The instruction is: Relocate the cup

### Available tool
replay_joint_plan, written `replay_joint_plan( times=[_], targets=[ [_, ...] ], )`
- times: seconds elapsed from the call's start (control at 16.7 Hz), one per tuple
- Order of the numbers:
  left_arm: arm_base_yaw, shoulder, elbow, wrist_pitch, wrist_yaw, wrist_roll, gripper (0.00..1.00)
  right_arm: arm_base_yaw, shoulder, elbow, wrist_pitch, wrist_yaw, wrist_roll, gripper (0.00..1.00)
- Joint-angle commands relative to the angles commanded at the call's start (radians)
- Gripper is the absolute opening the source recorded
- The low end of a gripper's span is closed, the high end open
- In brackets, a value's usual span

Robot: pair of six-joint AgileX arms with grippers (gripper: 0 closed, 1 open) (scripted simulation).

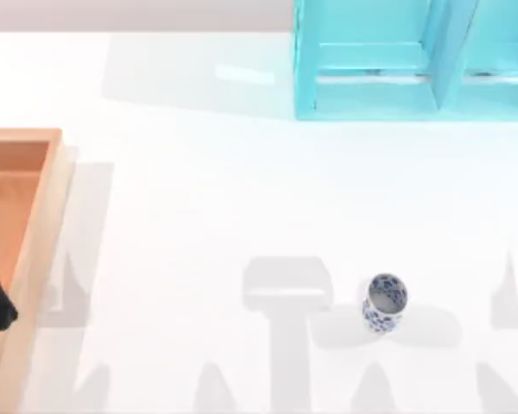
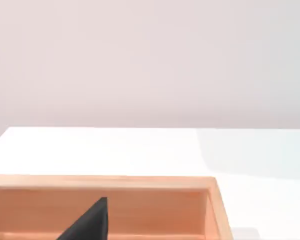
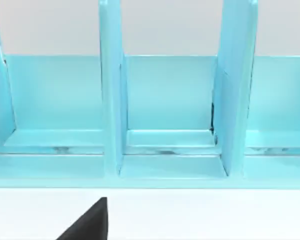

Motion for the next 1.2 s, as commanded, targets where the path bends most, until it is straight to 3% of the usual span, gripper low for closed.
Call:
replay_joint_plan(
  times=[0.24, 0.48, 1.2],
  targets=[
    [0.0, 0.0, 0.0, 0.0, 0.0, 0.0, 1.0, 0.016, 0.032, 0.032, -0.029, -0.002, 0.014, 1.0],
    [0.0, 0.0, 0.0, 0.0, 0.0, 0.0, 1.0, 0.095, 0.223, 0.218, -0.186, -0.005, 0.091, 1.0],
    [0.0, 0.0, 0.0, 0.0, 0.0, 0.0, 1.0, 0.45, 1.378, 1.097, -0.971, -0.005, 0.458, 1.0]
  ],
)
